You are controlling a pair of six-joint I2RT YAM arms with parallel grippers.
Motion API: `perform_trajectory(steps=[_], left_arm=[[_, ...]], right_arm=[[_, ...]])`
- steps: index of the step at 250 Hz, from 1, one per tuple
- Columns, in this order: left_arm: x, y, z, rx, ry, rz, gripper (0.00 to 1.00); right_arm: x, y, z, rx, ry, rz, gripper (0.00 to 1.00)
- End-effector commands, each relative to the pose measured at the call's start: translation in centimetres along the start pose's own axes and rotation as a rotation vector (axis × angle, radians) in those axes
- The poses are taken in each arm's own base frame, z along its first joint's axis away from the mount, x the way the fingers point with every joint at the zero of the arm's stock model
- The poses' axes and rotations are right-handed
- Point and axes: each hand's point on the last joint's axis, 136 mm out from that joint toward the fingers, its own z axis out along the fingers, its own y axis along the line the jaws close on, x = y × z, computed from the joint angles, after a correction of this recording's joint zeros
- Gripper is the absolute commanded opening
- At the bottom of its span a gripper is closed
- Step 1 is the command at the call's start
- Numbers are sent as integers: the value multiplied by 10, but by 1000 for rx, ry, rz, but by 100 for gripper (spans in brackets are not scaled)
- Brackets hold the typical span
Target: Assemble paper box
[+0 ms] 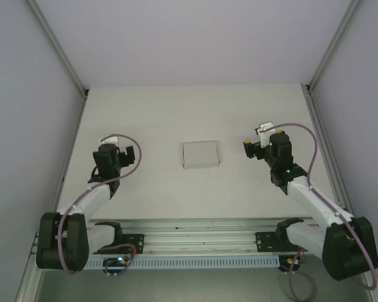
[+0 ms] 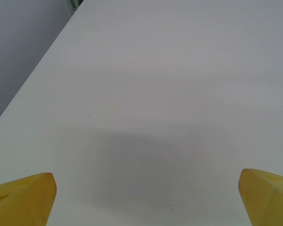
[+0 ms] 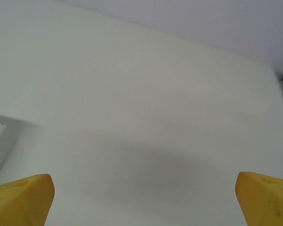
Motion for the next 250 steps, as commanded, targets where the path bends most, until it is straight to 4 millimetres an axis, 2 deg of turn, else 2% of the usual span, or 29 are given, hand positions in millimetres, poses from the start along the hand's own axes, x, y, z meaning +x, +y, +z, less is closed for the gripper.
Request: perform_trajectory(steps=[1, 16, 41, 44, 59, 68, 84, 94, 104, 115, 130, 141, 156, 170, 210, 250], left_arm=[[-26, 1, 8, -5, -174, 8, 100], [-17, -1, 15, 7, -173, 38, 100], [-18, -3, 23, 26, -153, 51, 100], [-19, -2, 24, 30, -155, 52, 100], [-19, 0, 27, 44, -143, 45, 100], [-22, 0, 28, 57, -162, 51, 100], [-16, 2, 31, 59, -211, 55, 100], [2, 5, 40, 61, -212, 46, 100], [-11, 11, 37, 14, -312, 49, 100], [-2, 6, 33, 59, -242, 31, 100], [0, 12, 42, 37, -198, 16, 100], [-6, 14, 46, 19, -227, 27, 100], [-2, 13, 45, 29, -195, 17, 100], [-5, 15, 46, 19, -223, 25, 100], [-5, 22, 54, -31, -167, 4, 100], [-6, 20, 53, -33, -174, 17, 100]], right_arm=[[-8, 1, 14, -57, -160, 128, 100], [0, -1, 20, -45, -214, 133, 100], [13, -8, 29, -22, -266, 145, 100], [20, -6, 33, -35, -249, 149, 100], [33, -5, 43, -68, -255, 165, 100], [29, -9, 46, -47, -289, 183, 100], [39, -17, 51, -41, -184, 221, 100], [39, -24, 61, -23, -151, 250, 100], [37, -29, 70, -3, -121, 266, 100], [37, -30, 66, 3, -125, 266, 100], [36, -34, 67, 27, -130, 275, 100], [37, -31, 67, 14, -122, 267, 100], [37, -31, 67, 12, -126, 264, 100], [37, -31, 67, 11, -123, 262, 100], [36, -29, 67, 4, -124, 259, 100], [36, -30, 67, 8, -124, 262, 100]])
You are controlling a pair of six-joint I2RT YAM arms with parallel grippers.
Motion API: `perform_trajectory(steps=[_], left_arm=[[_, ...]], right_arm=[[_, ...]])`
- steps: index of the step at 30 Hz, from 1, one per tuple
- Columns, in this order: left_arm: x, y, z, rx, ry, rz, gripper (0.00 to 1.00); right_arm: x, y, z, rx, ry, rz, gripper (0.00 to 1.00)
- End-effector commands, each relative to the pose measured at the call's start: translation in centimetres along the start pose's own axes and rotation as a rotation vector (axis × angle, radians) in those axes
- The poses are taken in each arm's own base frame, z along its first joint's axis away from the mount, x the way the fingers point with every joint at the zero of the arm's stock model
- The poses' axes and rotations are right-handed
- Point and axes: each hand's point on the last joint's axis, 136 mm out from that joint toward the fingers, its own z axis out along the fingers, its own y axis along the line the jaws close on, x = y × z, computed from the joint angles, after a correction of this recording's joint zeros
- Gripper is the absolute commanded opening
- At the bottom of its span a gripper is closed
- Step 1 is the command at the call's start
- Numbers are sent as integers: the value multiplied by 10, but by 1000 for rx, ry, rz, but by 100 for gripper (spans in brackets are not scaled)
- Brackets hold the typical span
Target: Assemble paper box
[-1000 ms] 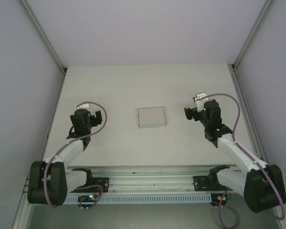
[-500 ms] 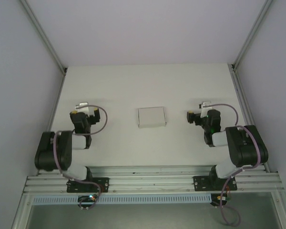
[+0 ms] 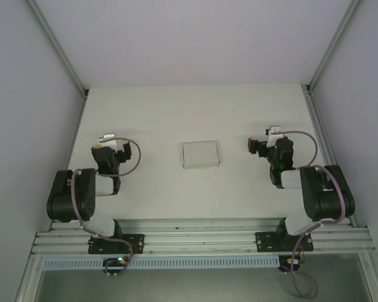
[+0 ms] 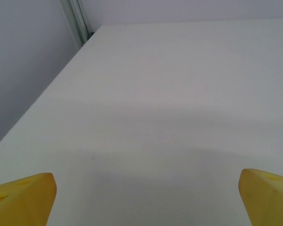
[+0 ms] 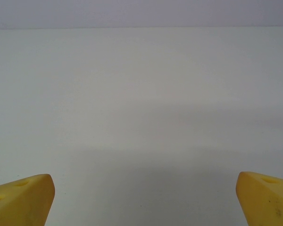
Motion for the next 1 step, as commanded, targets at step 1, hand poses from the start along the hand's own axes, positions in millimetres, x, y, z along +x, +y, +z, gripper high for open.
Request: perform_trajectory(steps=[1], left_arm=[[-4, 4, 3, -27, 2, -2, 100]], right_arm=[[-3, 0, 0, 3, -8, 18, 100]])
